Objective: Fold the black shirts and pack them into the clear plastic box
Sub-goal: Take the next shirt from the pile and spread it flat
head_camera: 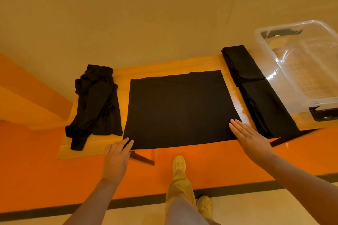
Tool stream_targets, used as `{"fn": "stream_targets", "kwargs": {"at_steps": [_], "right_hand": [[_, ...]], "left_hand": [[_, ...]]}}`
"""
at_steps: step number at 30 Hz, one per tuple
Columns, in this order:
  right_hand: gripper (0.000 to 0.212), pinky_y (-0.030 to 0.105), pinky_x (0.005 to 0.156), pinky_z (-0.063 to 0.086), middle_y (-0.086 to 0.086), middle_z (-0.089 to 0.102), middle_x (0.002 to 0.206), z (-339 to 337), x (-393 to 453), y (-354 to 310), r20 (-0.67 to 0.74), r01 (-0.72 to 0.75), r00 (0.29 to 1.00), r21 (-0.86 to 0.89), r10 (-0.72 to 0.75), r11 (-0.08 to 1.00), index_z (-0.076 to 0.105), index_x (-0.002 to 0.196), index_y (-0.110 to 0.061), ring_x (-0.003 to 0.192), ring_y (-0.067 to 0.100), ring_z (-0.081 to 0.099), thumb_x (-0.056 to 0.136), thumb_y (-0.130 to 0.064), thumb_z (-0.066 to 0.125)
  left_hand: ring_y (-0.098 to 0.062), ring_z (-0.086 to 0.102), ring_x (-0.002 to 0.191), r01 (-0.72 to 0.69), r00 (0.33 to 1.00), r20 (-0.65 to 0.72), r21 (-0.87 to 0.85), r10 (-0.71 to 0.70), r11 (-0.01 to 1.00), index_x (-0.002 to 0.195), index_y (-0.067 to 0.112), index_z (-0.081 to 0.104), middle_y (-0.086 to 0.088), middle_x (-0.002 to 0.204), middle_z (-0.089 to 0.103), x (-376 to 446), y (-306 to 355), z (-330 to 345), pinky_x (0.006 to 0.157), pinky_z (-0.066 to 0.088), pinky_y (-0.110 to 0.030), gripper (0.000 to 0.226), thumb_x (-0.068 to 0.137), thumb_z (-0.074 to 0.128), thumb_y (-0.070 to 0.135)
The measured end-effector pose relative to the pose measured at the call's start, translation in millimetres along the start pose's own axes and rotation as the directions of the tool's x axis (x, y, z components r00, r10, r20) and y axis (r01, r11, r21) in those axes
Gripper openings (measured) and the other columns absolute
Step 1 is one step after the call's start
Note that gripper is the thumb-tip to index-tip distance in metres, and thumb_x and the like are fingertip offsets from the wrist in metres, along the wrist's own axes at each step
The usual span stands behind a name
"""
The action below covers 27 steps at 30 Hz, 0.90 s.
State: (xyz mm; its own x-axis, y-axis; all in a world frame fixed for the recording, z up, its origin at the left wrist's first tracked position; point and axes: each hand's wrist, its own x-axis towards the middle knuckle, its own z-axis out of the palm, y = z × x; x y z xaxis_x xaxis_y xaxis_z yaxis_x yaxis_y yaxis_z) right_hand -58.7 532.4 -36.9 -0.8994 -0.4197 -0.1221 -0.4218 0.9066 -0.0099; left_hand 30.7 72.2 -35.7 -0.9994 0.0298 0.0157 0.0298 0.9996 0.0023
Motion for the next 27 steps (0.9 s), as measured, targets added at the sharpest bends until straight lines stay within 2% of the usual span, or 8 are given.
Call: {"fn": "stream_targets", "kwargs": {"at_steps": [3,8,13,16,18,21,23,27], "right_hand": [[0.094,0.043,0.100,0.043,0.014,0.051,0.139,-2.4,-0.6,1.3,-0.052,0.025,0.998,-0.033,-0.027,0.999,0.041,0.135,-0.010,0.130,0.027,0.044,0.052,0.012,0.080],[0.089,0.038,0.097,0.043,0.012,0.054,0.136,-7.9,-3.3,3.8,-0.083,0.073,0.994,0.037,-0.069,0.997,0.040,0.133,-0.011,0.129,0.022,0.041,0.056,0.012,0.080],[0.055,0.024,0.105,0.033,-0.010,0.034,0.147,-12.9,-15.2,16.7,-0.090,0.063,0.995,0.351,-0.033,0.934,0.045,0.138,-0.023,0.137,0.008,0.030,0.089,-0.002,0.060],[0.045,0.024,0.105,0.036,-0.014,0.042,0.141,-20.0,-20.6,19.8,-0.057,-0.006,0.998,0.481,0.038,0.877,0.052,0.134,-0.024,0.132,0.005,0.038,0.093,-0.006,0.057],[0.042,0.025,0.100,0.041,-0.012,0.051,0.133,-24.2,-24.4,20.7,-0.004,-0.077,0.995,0.556,0.095,0.828,0.056,0.130,-0.023,0.122,0.006,0.050,0.092,-0.005,0.058],[0.033,0.029,0.075,0.057,-0.007,0.065,0.112,-34.8,-27.7,21.8,0.054,-0.207,0.972,0.655,0.228,0.727,0.061,0.115,-0.029,0.081,0.007,0.066,0.090,-0.008,0.062],[0.026,0.035,0.077,0.057,-0.003,0.069,0.099,-41.4,-26.5,22.6,0.079,-0.254,0.955,0.712,0.285,0.655,0.063,0.104,-0.031,0.081,0.012,0.067,0.088,-0.011,0.064],[0.017,0.029,0.074,0.053,-0.002,0.070,0.086,-60.7,-21.6,24.3,0.099,-0.269,0.934,0.830,0.345,0.489,0.067,0.091,-0.027,0.080,0.012,0.067,0.084,-0.012,0.068]], "left_hand": [[-0.025,0.067,0.095,-0.047,0.993,-0.107,0.044,0.051,0.998,0.108,0.010,0.072,-0.009,0.109,0.070,2.9,-1.9,-3.6,0.090,0.044,-0.045,0.052,0.059,0.090,0.008],[-0.024,0.069,0.089,-0.094,0.975,-0.199,0.018,0.096,0.995,0.095,0.010,0.075,-0.008,0.102,0.073,-2.1,-1.5,-8.9,0.091,0.033,-0.041,0.038,0.060,0.088,0.003],[-0.017,0.067,0.093,-0.051,0.980,-0.197,-0.153,0.020,0.987,0.098,0.012,0.073,-0.003,0.098,0.072,-9.8,4.4,-12.0,0.089,0.043,-0.036,0.023,0.076,0.078,0.007],[-0.014,0.065,0.094,0.013,0.982,-0.177,-0.247,-0.058,0.969,0.098,0.014,0.072,0.001,0.095,0.071,-17.1,7.4,-16.4,0.091,0.039,-0.033,0.028,0.089,0.047,0.025],[-0.014,0.065,0.092,0.036,0.979,-0.180,-0.291,-0.092,0.956,0.097,0.014,0.072,0.001,0.094,0.071,-18.4,10.9,-22.3,0.091,0.037,-0.032,0.028,0.089,0.047,0.025],[-0.016,0.065,0.092,0.106,0.970,-0.159,-0.397,-0.182,0.911,0.099,0.012,0.071,0.000,0.094,0.070,-15.3,15.4,-31.8,0.094,0.036,-0.034,0.018,0.084,0.069,0.004],[-0.016,0.064,0.095,0.138,0.964,-0.136,-0.473,-0.227,0.870,0.102,0.011,0.071,0.000,0.098,0.070,-14.2,16.0,-37.6,0.093,0.042,-0.036,0.022,0.083,0.069,0.000],[-0.011,0.060,0.072,0.295,0.901,-0.029,-0.691,-0.433,0.659,0.106,0.014,0.069,0.002,0.093,0.067,-4.7,24.4,-61.8,0.061,0.048,-0.017,0.018,0.091,0.062,0.007]]}}
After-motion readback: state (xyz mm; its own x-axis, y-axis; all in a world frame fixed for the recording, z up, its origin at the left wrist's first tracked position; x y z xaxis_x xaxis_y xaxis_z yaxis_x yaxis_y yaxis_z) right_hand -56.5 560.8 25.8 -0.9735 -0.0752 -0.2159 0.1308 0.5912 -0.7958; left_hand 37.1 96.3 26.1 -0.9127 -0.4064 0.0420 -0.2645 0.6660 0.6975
